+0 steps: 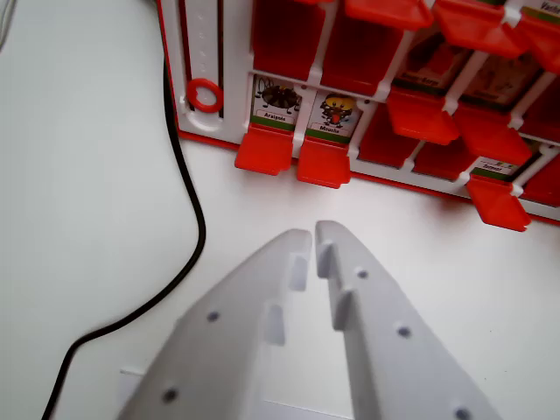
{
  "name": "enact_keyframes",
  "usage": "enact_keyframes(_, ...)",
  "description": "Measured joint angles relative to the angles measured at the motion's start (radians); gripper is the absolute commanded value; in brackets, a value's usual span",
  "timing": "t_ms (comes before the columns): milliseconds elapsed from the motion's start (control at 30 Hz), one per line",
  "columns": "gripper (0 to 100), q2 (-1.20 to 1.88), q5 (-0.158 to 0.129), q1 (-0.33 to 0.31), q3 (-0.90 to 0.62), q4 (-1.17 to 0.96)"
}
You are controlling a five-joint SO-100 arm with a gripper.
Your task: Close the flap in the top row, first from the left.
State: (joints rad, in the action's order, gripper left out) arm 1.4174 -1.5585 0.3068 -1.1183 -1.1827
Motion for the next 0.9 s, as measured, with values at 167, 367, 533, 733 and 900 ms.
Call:
enact_keyframes(167, 0, -0.091, 0.018, 0.015, 0.066, -0.014)
enact_keyframes(367, 0, -0.178, 0.025, 0.014, 0.135, -0.015)
enact_keyframes(533, 0, -0.239, 0.029, 0.014, 0.186, -0.015)
enact_keyframes(733, 0, -0.314, 0.037, 0.017, 0.244, -0.015)
enact_keyframes(900, 0, -0.374, 0.037, 0.038, 0.307, -0.015)
